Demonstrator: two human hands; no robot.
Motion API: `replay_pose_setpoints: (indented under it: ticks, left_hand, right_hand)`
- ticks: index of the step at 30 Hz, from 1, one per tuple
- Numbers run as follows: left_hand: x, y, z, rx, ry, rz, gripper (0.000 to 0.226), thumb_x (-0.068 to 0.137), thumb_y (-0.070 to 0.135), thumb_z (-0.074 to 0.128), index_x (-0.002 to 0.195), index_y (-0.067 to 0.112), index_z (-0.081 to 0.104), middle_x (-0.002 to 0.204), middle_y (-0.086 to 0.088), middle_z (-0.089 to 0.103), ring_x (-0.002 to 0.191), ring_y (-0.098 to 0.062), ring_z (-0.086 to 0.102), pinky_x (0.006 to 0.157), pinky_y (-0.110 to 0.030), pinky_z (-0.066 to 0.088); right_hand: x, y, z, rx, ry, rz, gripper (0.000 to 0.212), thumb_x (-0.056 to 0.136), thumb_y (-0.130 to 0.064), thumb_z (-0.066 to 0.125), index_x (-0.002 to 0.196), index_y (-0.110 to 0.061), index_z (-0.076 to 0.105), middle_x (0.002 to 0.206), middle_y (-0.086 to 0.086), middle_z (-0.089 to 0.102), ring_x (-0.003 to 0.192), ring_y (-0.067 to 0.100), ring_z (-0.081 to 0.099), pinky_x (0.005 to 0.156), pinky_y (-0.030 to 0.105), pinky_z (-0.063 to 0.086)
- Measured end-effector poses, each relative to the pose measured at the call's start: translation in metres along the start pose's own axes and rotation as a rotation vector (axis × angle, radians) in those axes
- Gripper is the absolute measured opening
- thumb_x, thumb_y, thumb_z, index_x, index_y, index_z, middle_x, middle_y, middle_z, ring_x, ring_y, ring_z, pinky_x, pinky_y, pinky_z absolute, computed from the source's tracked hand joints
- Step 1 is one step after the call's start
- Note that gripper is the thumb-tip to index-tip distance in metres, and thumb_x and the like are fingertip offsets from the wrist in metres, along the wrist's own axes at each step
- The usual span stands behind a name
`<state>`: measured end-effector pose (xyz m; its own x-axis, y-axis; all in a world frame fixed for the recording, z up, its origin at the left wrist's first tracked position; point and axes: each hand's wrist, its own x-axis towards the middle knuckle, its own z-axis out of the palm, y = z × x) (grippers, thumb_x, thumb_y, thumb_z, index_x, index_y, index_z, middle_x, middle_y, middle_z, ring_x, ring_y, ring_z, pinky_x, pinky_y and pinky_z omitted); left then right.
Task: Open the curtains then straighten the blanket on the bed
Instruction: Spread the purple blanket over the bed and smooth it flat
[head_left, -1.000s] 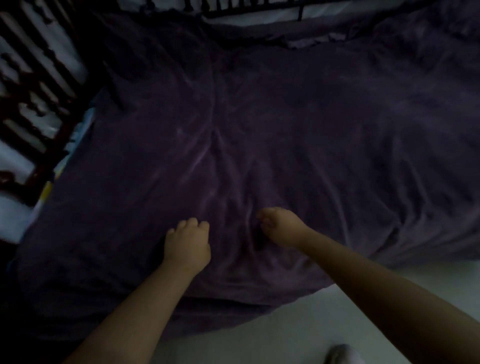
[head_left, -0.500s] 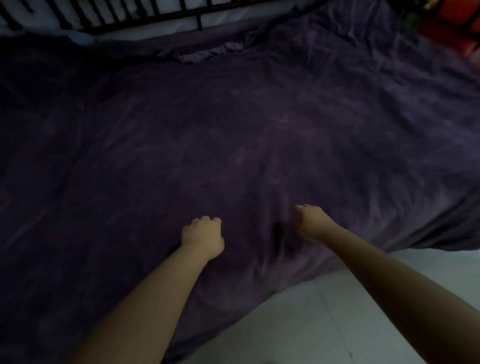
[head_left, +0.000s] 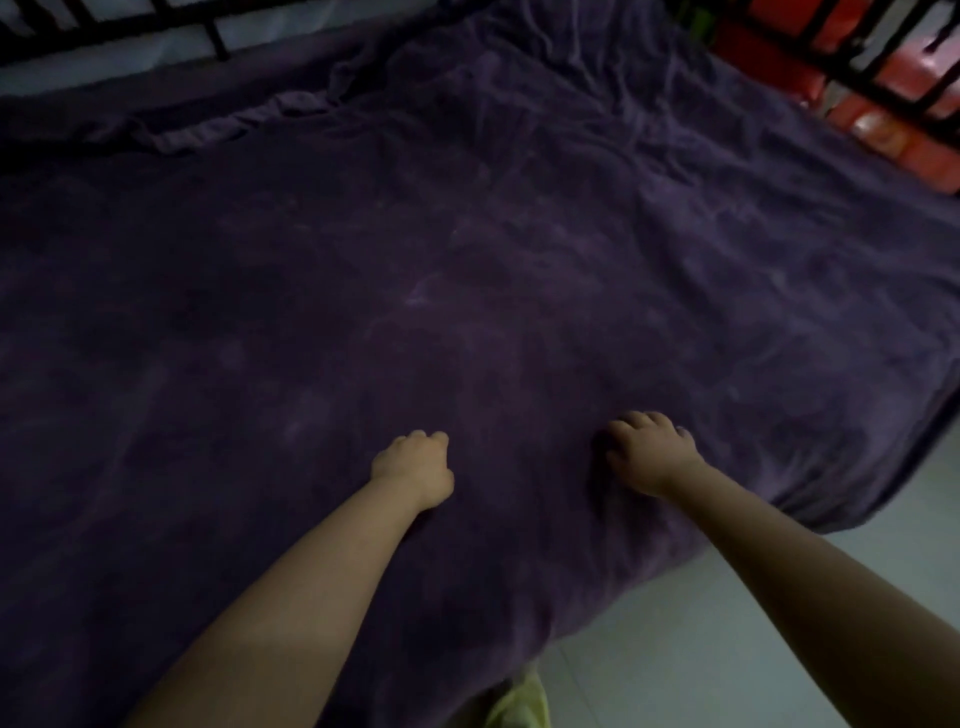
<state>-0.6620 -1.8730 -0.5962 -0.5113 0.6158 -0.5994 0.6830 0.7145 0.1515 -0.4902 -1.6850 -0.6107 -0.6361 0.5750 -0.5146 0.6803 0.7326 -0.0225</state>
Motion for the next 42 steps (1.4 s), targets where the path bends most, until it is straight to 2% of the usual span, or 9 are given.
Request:
replay_pose_setpoints:
  ticks: [7, 13, 20, 26, 30, 35, 37, 39, 42]
  left_hand:
    - [0.110, 0.070, -0.037, -0.099, 0.059, 0.003, 0.039, 0.092, 0.023, 0.042, 0.129, 0.012, 0.041, 0.131, -0.011, 0.046, 0.119, -0.028, 0.044, 0.096, -0.042, 0.046]
    - [0.169, 0.114, -0.046, -0.121, 0.083, -0.001, 0.041, 0.093, 0.027, 0.044, 0.132, 0.014, 0.039, 0.133, -0.010, 0.044, 0.122, -0.027, 0.041, 0.097, -0.040, 0.044]
    - [0.229, 0.173, -0.063, -0.094, 0.220, -0.027, 0.041, 0.093, 0.033, 0.044, 0.129, 0.013, 0.042, 0.130, -0.010, 0.047, 0.120, -0.026, 0.042, 0.091, -0.039, 0.045]
    - [0.307, 0.297, -0.084, -0.186, 0.412, -0.067, 0.054, 0.090, 0.041, 0.046, 0.134, 0.011, 0.039, 0.137, -0.013, 0.044, 0.125, -0.029, 0.040, 0.097, -0.042, 0.040]
    - [0.350, 0.384, -0.101, -0.193, 0.500, -0.152, 0.059, 0.088, 0.046, 0.046, 0.137, 0.014, 0.036, 0.147, -0.016, 0.032, 0.136, -0.029, 0.028, 0.109, -0.046, 0.027]
    - [0.389, 0.442, -0.106, -0.069, 0.356, -0.065, 0.062, 0.090, 0.051, 0.036, 0.143, 0.021, 0.022, 0.155, -0.011, 0.015, 0.144, -0.026, 0.009, 0.115, -0.051, 0.010]
    - [0.399, 0.458, -0.105, -0.063, 0.305, -0.086, 0.063, 0.091, 0.053, 0.034, 0.144, 0.023, 0.020, 0.156, -0.010, 0.014, 0.144, -0.026, 0.008, 0.115, -0.053, 0.009]
    - [0.403, 0.466, -0.103, -0.059, 0.291, -0.121, 0.062, 0.091, 0.053, 0.034, 0.144, 0.023, 0.021, 0.156, -0.010, 0.015, 0.144, -0.026, 0.008, 0.114, -0.054, 0.008]
    - [0.405, 0.477, -0.101, -0.056, 0.323, -0.166, 0.062, 0.091, 0.052, 0.033, 0.144, 0.021, 0.022, 0.155, -0.011, 0.016, 0.144, -0.026, 0.009, 0.115, -0.053, 0.007]
  right_hand:
    - [0.085, 0.089, -0.034, -0.036, -0.058, 0.061, 0.046, 0.091, -0.037, 0.040, 0.134, -0.021, 0.037, 0.147, 0.004, 0.031, 0.136, 0.028, 0.024, 0.109, 0.053, 0.026]
    - [0.147, 0.130, -0.063, -0.036, -0.024, 0.077, 0.043, 0.091, -0.037, 0.040, 0.129, -0.018, 0.042, 0.137, 0.009, 0.042, 0.128, 0.031, 0.036, 0.104, 0.049, 0.033]
    - [0.234, 0.185, -0.112, -0.095, 0.096, -0.097, 0.038, 0.091, -0.032, 0.041, 0.123, -0.014, 0.048, 0.126, 0.012, 0.048, 0.118, 0.032, 0.043, 0.094, 0.044, 0.041]
    - [0.313, 0.291, -0.145, -0.047, 0.188, -0.227, 0.035, 0.089, -0.027, 0.045, 0.120, -0.013, 0.052, 0.122, 0.013, 0.051, 0.116, 0.033, 0.045, 0.095, 0.043, 0.040]
    - [0.350, 0.393, -0.171, -0.012, 0.376, -0.120, 0.041, 0.081, -0.024, 0.057, 0.119, -0.008, 0.052, 0.126, 0.021, 0.050, 0.118, 0.038, 0.042, 0.098, 0.048, 0.036]
    - [0.391, 0.486, -0.195, 0.072, 0.427, 0.193, 0.093, 0.066, -0.057, 0.066, 0.137, -0.011, 0.027, 0.148, 0.026, 0.024, 0.138, 0.040, 0.018, 0.110, 0.060, 0.014]
    - [0.407, 0.512, -0.203, 0.185, 0.383, 0.350, 0.106, 0.060, -0.065, 0.066, 0.139, -0.010, 0.021, 0.146, 0.028, 0.026, 0.136, 0.042, 0.022, 0.109, 0.062, 0.017]
    - [0.415, 0.519, -0.203, 0.247, 0.335, 0.407, 0.105, 0.062, -0.064, 0.066, 0.137, -0.004, 0.022, 0.134, 0.033, 0.039, 0.123, 0.047, 0.039, 0.100, 0.059, 0.033]
    - [0.418, 0.519, -0.199, 0.232, 0.364, 0.299, 0.073, 0.078, -0.049, 0.060, 0.120, 0.005, 0.034, 0.113, 0.037, 0.056, 0.101, 0.048, 0.056, 0.081, 0.051, 0.047]
